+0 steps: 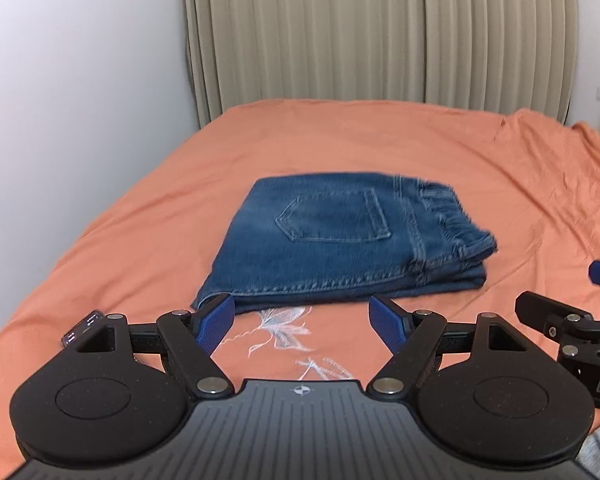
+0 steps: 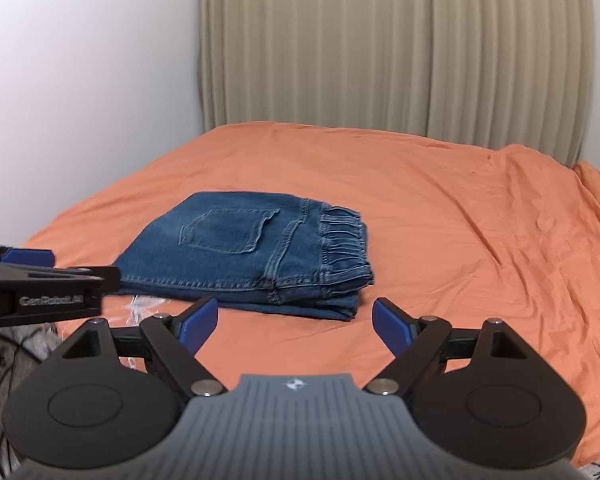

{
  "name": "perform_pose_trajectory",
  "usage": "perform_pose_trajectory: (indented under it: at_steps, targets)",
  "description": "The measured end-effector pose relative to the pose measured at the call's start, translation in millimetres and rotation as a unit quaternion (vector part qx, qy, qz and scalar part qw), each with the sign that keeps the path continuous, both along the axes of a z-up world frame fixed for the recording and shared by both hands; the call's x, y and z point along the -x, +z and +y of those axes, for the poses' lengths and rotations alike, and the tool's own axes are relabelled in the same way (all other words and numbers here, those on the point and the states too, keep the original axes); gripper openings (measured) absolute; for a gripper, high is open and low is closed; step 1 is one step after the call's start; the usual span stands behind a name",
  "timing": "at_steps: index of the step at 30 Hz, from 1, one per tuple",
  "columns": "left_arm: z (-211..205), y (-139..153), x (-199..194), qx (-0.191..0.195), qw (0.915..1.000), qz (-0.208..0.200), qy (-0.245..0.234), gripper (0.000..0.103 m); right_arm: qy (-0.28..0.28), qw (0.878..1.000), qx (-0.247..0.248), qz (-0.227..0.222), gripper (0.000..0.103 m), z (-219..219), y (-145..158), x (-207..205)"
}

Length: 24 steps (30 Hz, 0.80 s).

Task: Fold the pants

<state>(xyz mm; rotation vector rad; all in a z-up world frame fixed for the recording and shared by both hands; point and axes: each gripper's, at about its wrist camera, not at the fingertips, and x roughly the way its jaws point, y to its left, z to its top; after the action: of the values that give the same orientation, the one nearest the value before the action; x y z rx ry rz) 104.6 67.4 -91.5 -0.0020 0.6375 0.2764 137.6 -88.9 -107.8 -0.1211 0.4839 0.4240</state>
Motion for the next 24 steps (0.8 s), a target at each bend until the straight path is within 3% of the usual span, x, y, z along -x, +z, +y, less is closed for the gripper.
perform_pose_trajectory:
  at_steps: [9,24]
  targets:
    - [2.1,-3.8,0.2,0.001,0.9998,0.017,-0.005,0.089,-0.002,1.0,-0.003,0.021,0.081,9.0,-9.0,-3.4]
    - [-2.2,2.8,1.0,0.003,0.9999,0.016,-0.005,0.089,-0.005,1.0,-0.007,-0.001,0.081,3.0,0.9,0.5]
